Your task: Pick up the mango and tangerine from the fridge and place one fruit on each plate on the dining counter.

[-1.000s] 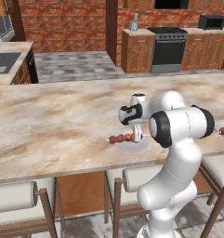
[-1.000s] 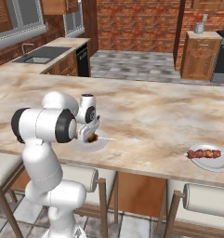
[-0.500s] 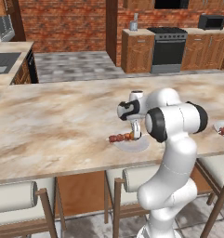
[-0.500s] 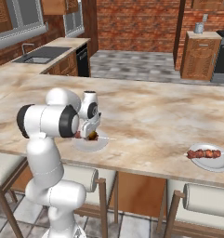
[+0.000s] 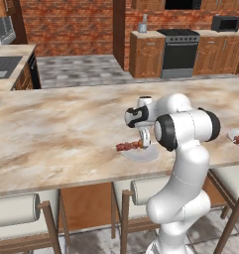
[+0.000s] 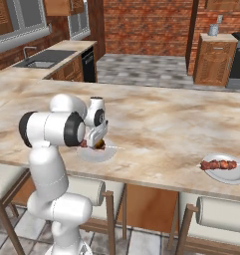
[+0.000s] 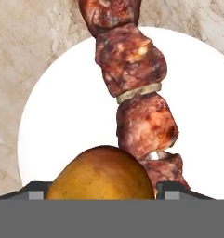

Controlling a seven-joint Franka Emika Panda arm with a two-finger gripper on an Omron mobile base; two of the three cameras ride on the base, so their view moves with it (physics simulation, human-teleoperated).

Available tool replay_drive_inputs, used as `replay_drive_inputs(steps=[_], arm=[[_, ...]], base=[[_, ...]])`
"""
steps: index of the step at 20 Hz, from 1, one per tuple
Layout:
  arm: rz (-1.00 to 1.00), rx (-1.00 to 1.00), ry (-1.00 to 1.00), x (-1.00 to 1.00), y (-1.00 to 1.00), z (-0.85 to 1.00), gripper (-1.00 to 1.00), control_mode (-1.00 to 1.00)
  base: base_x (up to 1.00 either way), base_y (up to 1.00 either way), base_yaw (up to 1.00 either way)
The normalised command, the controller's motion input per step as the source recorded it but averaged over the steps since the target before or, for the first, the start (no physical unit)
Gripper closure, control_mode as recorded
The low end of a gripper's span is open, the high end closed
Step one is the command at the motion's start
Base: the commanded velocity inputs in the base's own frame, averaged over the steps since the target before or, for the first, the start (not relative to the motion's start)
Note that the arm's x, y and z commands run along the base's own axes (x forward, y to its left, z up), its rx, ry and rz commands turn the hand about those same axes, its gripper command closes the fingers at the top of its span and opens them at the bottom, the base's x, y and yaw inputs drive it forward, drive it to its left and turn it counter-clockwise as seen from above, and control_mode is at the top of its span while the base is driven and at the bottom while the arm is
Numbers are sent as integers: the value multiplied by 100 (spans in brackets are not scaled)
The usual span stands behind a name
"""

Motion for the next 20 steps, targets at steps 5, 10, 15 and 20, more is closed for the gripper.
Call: replay_drive_inputs(steps=[5,10,15,20], arm=[[1,0,-10,-27,0,-9,-100,-100],[0,4,-3,-21,0,3,-100,-100],[0,6,0,-16,0,29,-100,-100],[0,4,-2,-24,-3,41,-100,-100]], base=[[0,0,0],[0,0,0],[0,0,0],[0,0,0]])
